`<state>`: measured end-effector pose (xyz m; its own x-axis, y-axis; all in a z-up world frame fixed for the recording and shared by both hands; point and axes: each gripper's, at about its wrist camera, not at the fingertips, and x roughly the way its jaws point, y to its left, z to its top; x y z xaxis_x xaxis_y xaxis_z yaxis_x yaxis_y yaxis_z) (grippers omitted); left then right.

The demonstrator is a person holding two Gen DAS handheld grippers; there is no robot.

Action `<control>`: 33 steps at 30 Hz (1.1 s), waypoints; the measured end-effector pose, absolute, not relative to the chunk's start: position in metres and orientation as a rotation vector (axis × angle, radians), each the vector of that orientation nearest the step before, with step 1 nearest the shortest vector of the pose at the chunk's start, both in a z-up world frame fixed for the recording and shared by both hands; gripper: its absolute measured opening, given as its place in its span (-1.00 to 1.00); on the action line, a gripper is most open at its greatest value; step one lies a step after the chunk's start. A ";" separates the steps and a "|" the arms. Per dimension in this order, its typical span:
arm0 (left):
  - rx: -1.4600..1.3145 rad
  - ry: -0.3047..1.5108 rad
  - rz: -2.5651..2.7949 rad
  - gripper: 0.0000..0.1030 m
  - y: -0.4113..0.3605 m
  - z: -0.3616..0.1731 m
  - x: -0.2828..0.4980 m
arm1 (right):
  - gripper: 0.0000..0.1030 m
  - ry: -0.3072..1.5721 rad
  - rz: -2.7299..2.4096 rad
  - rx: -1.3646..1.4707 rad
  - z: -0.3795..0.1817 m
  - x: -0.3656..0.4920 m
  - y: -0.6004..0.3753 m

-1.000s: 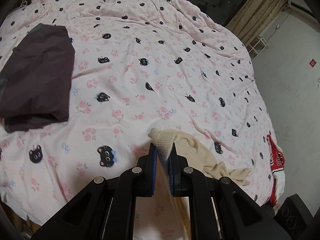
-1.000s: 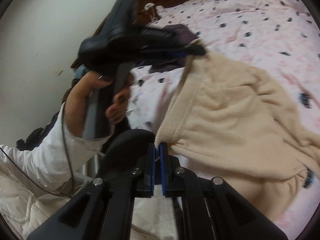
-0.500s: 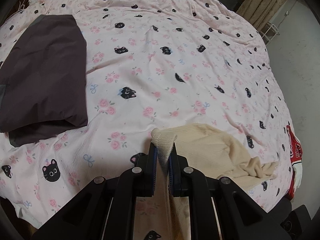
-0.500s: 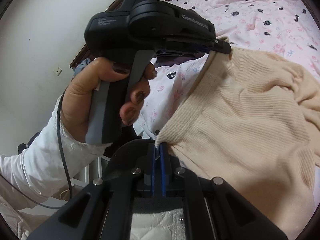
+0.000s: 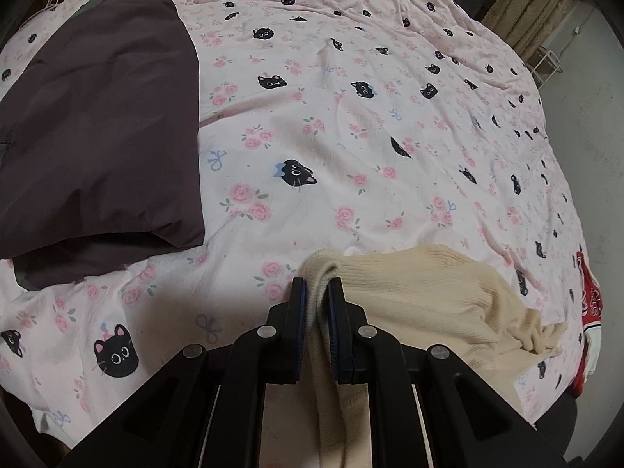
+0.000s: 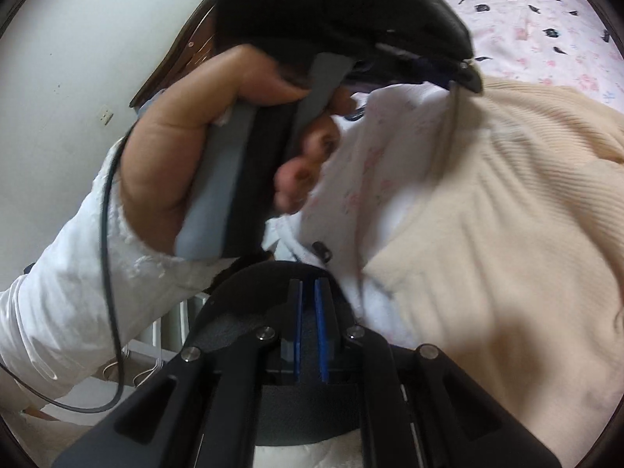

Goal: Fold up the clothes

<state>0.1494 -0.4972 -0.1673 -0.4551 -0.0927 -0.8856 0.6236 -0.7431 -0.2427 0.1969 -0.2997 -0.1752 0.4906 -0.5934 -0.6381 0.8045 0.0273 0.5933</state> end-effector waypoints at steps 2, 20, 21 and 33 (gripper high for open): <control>1.311 0.782 -2.212 -0.81 -0.499 -0.172 0.151 | -0.54 0.229 -1.103 1.086 -0.171 0.194 -0.295; 1.135 0.799 -2.137 0.10 -0.503 -0.159 0.191 | 0.17 0.203 -1.754 1.043 -0.133 0.013 -0.112; 1.121 0.803 -2.139 0.10 -0.502 -0.156 0.195 | 0.17 0.238 -1.798 1.039 -0.133 0.005 -0.102; 1.078 0.869 -2.420 0.10 -0.425 -0.156 0.208 | 0.12 0.305 -1.834 1.031 -0.138 -0.026 -0.078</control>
